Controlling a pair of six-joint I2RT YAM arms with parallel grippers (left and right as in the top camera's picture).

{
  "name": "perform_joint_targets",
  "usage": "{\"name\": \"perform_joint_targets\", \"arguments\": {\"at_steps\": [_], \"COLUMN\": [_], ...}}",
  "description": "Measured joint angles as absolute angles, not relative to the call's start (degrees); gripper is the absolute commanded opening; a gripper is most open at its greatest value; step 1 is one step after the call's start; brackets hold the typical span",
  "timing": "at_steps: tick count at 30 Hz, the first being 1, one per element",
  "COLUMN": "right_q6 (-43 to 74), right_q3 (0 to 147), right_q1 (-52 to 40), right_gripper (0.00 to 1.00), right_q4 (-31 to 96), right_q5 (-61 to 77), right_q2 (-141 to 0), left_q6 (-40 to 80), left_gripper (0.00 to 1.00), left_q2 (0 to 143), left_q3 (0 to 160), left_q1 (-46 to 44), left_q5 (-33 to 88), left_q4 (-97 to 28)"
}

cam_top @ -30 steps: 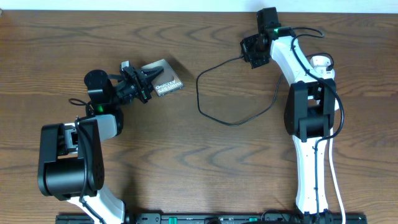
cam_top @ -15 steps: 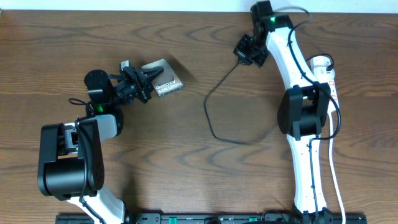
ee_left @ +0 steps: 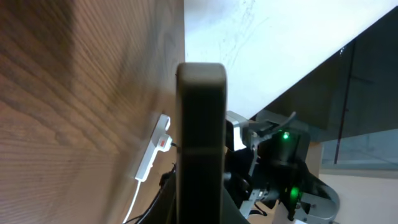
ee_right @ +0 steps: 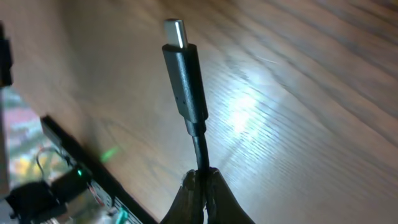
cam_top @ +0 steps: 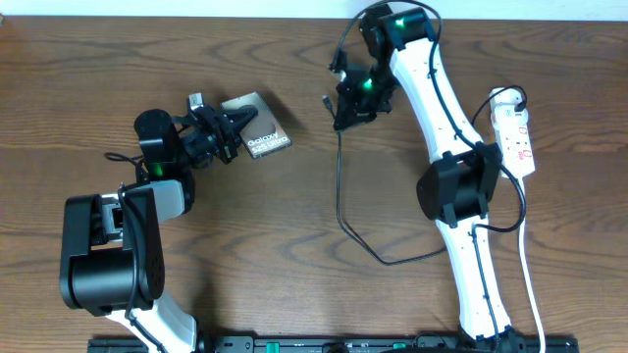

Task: Plug charger to phone and switch on socket
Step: 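Grasp the cable's USB-C plug with the right gripper, then carry the plug with the right gripper toward the phone's bottom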

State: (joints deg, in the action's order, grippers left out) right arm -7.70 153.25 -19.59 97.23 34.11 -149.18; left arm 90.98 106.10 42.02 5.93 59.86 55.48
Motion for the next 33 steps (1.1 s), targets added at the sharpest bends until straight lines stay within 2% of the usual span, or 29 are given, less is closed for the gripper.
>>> {"name": "perform_joint_targets", "arguments": {"at_steps": [5, 11, 15, 22, 33], "right_q6": [-12.1, -19.6, -25.5, -30.7, -40.3], "right_q3": [151.0, 135.1, 127.4, 119.7, 103.3], "right_q1": [-21.4, -21.3, -17.8, -11.9, -17.1], "right_gripper": [0.01, 0.01, 0.01, 0.01, 0.01], "right_q4": [97.2, 97.2, 97.4, 97.4, 97.5], "right_q5": [34.1, 35.2, 40.2, 48.0, 65.0], "right_q2": [-149.1, -144.3, -138.5, -128.0, -125.7], "left_q6": [89.3, 86.1, 82.4, 79.9, 77.7], "left_gripper": [0.07, 0.07, 0.07, 0.07, 0.07], "left_q2": [106.1, 106.1, 106.8, 113.6, 115.9], "left_q3": [42.0, 42.3, 44.6, 55.9, 61.3], "left_q1": [6.3, 8.7, 8.9, 7.1, 5.9], "left_q5": [59.9, 59.7, 59.4, 61.6, 63.5], "left_q4": [55.5, 52.3, 46.2, 46.1, 46.0]}}
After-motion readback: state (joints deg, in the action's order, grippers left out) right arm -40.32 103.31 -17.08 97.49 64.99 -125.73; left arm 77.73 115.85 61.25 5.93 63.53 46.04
